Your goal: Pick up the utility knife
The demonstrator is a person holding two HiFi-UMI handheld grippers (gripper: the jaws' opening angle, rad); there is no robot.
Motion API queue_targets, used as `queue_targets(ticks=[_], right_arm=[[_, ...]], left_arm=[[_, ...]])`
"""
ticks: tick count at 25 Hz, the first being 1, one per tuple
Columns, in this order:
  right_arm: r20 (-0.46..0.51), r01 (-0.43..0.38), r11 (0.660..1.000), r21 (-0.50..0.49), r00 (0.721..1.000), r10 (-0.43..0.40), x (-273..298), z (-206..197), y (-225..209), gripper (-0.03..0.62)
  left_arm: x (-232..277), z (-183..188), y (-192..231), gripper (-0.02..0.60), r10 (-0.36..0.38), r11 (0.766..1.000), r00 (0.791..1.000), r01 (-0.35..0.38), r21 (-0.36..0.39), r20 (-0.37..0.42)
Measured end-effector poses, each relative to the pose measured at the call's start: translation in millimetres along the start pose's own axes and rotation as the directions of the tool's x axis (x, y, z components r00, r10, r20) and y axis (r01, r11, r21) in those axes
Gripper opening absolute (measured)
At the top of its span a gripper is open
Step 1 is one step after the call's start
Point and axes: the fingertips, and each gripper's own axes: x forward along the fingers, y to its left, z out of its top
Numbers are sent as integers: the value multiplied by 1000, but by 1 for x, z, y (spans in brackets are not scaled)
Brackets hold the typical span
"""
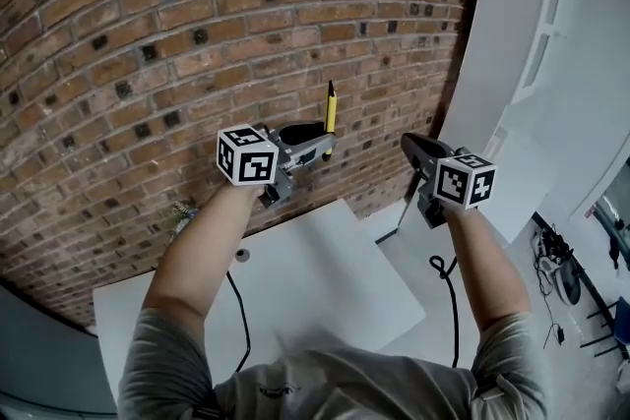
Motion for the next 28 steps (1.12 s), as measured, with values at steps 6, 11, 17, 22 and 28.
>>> queue_targets(ticks=[6,11,17,22,28], right_arm=[[-11,3,1000,3,1000,-3,0,-9,1,9],[-12,18,1000,5,1000,-17,-4,-11,-4,9],[-13,20,1000,9,1000,-20,-6,-14,-7,9],[-14,20,1000,18,1000,-20,-6,-15,-9,9],[-14,11,999,35,1000,-11,-5,-17,-10,8]], left_arm=[[-5,-8,0,117,9,1000,1000,-9,-17,-4],[-1,-15,0,117,4,1000,1000,-4,-29,-13],[3,-18,0,118,1,1000,1000,-1,-30,-18],[6,-21,0,117,-1,999,1000,0,-36,-21],[5,-20,1,118,1,999,1000,-2,-36,-18]])
